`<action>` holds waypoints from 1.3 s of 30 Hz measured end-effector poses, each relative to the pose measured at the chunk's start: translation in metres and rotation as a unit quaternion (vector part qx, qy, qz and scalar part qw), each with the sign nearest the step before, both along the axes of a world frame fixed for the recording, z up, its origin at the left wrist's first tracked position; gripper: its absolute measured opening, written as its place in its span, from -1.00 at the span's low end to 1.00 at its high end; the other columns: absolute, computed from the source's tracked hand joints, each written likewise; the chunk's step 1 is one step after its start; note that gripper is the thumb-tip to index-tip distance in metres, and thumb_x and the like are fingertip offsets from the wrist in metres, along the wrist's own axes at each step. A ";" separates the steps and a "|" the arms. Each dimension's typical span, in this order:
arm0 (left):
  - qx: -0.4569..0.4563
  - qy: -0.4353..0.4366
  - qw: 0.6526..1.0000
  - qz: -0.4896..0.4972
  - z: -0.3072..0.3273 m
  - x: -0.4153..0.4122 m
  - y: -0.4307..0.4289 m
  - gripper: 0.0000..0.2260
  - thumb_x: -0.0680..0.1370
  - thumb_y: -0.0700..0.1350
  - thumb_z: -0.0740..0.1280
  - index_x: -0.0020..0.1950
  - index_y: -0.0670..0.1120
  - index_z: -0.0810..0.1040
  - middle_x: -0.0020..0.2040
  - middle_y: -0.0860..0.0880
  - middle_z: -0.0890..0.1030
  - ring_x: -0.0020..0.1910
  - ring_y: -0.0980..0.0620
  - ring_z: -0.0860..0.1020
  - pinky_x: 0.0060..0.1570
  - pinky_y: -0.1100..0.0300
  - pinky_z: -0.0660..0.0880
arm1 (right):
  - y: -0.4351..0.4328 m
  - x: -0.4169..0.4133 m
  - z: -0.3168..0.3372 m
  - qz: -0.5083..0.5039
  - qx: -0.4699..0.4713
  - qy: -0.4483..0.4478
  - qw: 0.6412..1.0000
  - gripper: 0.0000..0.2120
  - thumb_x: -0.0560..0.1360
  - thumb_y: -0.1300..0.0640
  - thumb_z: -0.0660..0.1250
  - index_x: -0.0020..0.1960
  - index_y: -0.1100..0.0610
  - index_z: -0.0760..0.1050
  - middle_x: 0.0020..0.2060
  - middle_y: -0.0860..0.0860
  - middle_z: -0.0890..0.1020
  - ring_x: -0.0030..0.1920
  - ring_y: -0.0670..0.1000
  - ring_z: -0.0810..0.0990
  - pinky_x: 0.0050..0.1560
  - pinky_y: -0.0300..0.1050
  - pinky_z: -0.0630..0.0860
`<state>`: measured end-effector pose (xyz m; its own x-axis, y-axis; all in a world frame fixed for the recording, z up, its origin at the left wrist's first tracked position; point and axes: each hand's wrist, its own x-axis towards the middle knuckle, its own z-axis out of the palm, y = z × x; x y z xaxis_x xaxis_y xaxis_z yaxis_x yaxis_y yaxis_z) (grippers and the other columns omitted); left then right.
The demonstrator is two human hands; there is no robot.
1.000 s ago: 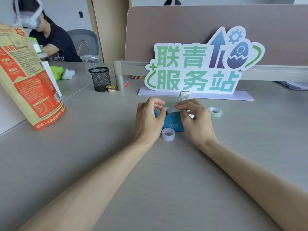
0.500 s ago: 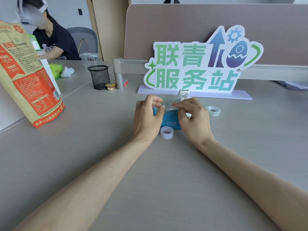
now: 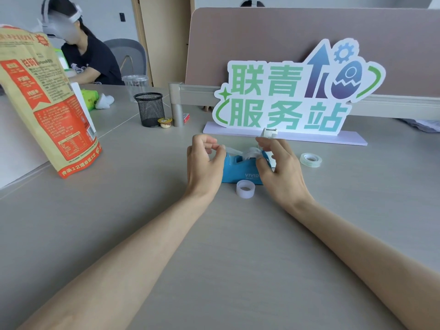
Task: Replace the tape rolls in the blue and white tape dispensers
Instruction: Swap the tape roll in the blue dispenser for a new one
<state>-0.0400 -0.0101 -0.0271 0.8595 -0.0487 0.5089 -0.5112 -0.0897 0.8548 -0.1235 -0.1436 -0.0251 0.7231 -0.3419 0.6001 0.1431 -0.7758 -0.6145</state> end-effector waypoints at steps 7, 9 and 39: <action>-0.016 0.054 0.998 0.024 0.000 0.013 0.025 -0.85 0.52 -0.17 0.33 -0.01 -0.05 0.36 -0.17 0.14 0.49 -0.07 0.04 0.49 -0.15 0.35 0.38 | -0.002 0.002 0.000 0.005 0.018 0.042 0.999 -0.65 0.60 0.16 0.21 0.37 0.09 0.43 0.29 -0.03 0.50 0.15 -0.10 0.44 0.12 -0.31 0.30; -0.022 0.068 0.997 0.023 -0.001 0.016 0.026 -0.84 0.52 -0.17 0.33 0.00 -0.06 0.36 -0.14 0.07 0.52 -0.12 0.06 0.48 -0.22 0.42 0.37 | -0.003 0.002 -0.001 0.004 0.019 0.045 0.999 -0.66 0.60 0.15 0.20 0.37 0.10 0.43 0.28 -0.01 0.51 0.21 -0.05 0.47 0.13 -0.27 0.31; 0.227 0.134 0.965 -0.003 -0.003 0.012 0.026 -0.92 0.45 -0.10 0.30 -0.10 0.05 0.54 -0.23 0.17 0.54 -0.01 0.00 0.57 0.15 -0.05 0.48 | -0.003 0.004 -0.002 -0.006 0.021 0.062 0.998 -0.60 0.60 0.12 0.19 0.43 0.11 0.38 0.25 0.01 0.55 0.19 0.03 0.49 0.11 -0.24 0.32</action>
